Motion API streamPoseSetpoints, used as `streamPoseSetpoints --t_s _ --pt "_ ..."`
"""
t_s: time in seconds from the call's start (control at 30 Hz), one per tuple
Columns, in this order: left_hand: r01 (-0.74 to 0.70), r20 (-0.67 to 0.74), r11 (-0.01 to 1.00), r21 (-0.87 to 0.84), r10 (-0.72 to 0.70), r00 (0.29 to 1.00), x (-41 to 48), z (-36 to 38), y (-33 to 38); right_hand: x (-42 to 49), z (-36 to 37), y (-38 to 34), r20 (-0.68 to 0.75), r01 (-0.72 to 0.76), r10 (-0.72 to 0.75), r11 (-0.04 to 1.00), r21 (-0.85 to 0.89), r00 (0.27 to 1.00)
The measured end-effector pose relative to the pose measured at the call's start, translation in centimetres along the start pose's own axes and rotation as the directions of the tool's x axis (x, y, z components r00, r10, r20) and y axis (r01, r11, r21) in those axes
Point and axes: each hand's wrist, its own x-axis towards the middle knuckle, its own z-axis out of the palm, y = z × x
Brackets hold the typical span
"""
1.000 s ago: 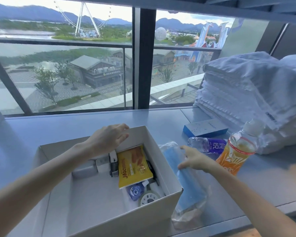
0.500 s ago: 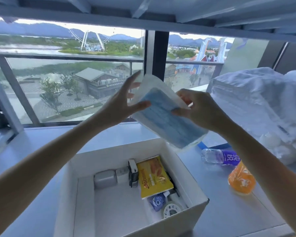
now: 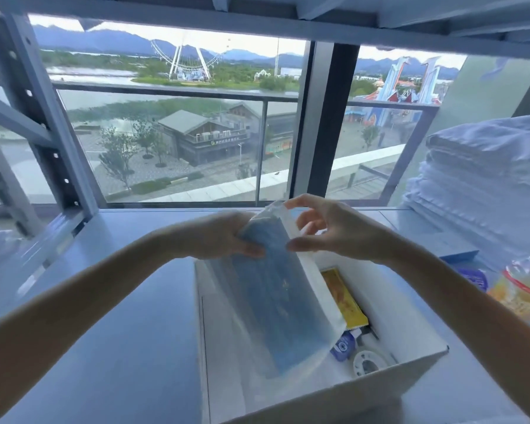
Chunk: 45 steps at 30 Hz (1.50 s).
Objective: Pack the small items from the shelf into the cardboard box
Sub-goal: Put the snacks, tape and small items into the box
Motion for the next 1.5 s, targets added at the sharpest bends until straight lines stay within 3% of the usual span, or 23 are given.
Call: streamPoseSetpoints --t_s 0.07,0.2,0.3,0.4,0.57,0.67,0.83,1.03,1.13,1.23,1.33,1.43,1.5 --pt "-0.034 0.115 0.999 0.028 0.031 0.993 0.0 1.6 -0.8 -0.2 1.6 0.5 0.044 -0.006 0.007 1.0 -0.025 0.999" --pt "-0.024 0.26 0.997 0.07 0.005 0.966 0.9 3.7 -0.8 -0.5 4.4 2.0 0.045 0.004 0.01 0.956 -0.293 0.999" --pt "0.024 0.179 0.964 0.264 -0.073 0.981 1.5 4.8 -0.7 -0.5 5.5 3.2 -0.02 -0.083 0.081 0.936 -0.342 0.996" --pt "0.005 0.078 0.937 0.35 -0.034 0.996 1.3 4.8 -0.9 -0.8 5.9 3.9 -0.068 -0.166 0.151 0.887 -0.431 0.986" --pt "-0.035 0.161 0.867 0.496 -0.053 0.986 0.7 5.6 -1.7 -1.3 7.1 4.6 -0.07 -0.099 0.071 0.792 -0.602 0.995" --pt "-0.008 0.154 0.842 0.54 -0.09 0.984 0.9 6.1 -1.8 -1.0 7.4 4.5 -0.043 -0.097 0.088 0.831 -0.547 0.995" --pt "0.055 0.183 0.893 0.447 -0.151 0.971 1.2 3.3 -1.6 -0.3 6.9 4.5 -0.034 -0.073 0.065 0.911 -0.407 0.997" --pt "0.068 0.242 0.846 0.529 -0.228 0.943 0.5 2.4 -1.0 -0.4 7.8 4.4 0.075 0.0 0.038 0.892 -0.453 0.996" --pt "0.105 0.207 0.891 0.442 -0.215 0.954 -0.2 1.6 -0.7 -0.7 8.2 3.9 0.127 0.004 0.051 0.916 -0.401 0.991" --pt "0.117 0.201 0.925 0.361 -0.2 0.959 -0.9 -0.2 0.0 -0.9 8.3 2.9 0.153 -0.083 0.118 0.972 -0.219 0.981" --pt "0.181 0.262 0.969 0.169 -0.222 0.939 -1.0 -1.9 0.5 -1.0 8.3 1.6 0.251 -0.172 0.175 0.984 -0.035 0.952" --pt "0.267 0.347 0.959 0.09 -0.282 0.895 -0.8 -3.6 0.7 -1.1 8.9 0.3 0.373 -0.33 0.195 0.88 0.342 0.907" --pt "0.309 0.389 0.94 0.144 -0.341 0.856 -0.6 -4.2 0.4 -1.0 9.5 -0.1 0.439 -0.37 0.177 0.837 0.403 0.881"
